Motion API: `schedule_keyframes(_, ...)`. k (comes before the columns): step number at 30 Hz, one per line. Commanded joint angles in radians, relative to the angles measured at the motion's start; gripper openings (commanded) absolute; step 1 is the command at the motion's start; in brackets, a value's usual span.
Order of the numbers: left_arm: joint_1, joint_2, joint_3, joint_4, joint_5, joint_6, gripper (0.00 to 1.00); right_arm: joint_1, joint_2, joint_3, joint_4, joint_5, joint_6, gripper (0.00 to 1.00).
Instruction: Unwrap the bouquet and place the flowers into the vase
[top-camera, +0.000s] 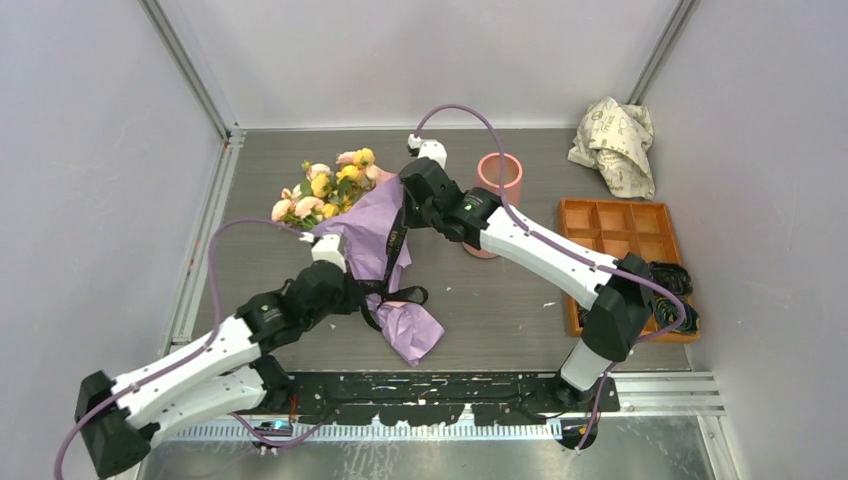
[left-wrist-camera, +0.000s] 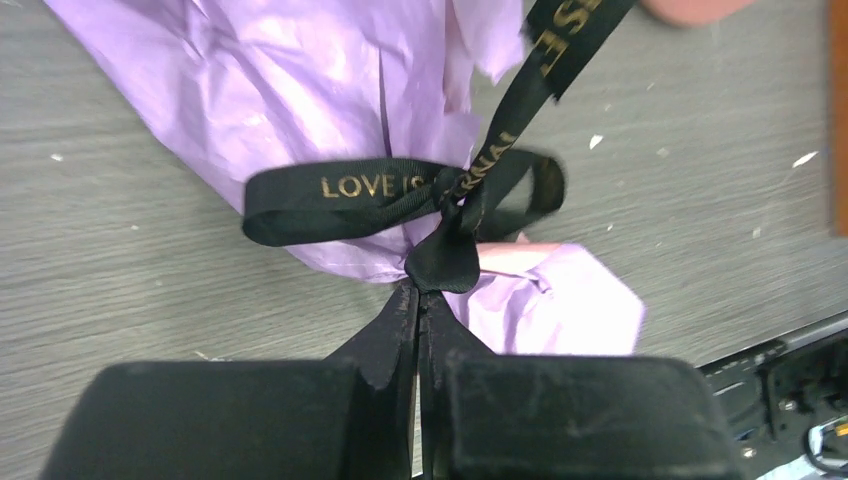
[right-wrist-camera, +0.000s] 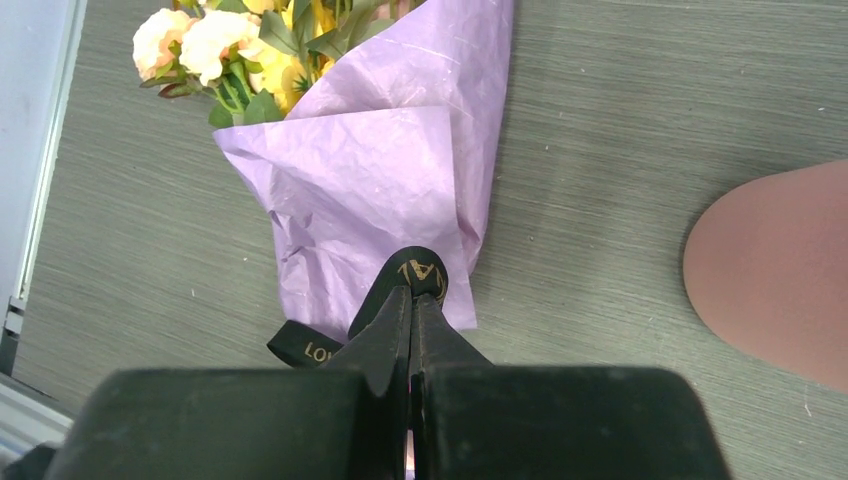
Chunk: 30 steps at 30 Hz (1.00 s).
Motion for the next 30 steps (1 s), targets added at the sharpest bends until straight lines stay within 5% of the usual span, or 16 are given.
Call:
schedule_keyframes(1,-0.001,-0.118,0.084,-0.168,-0.131,0.013,0.0,-0.018,-0.065,0.007,0.037,0.014,0.002,0.01)
schedule_keyframes(9,-0.001,-0.216,0.246,-0.461,-0.299,-0.051,0.0,-0.034,-0.081,0.001,0.028,0.024,-0.007,0.01)
schedule_keyframes(18,-0.001,-0.255,0.615,-0.901,-0.617,-0.232,0.01,-0.044,-0.127,-0.001,0.011,0.055,-0.025,0.01)
schedule_keyframes(30,-0.001,-0.338,0.693,-1.085,-0.764,-0.351,0.03,-0.059,-0.221,0.029,-0.049,0.181,-0.102,0.01)
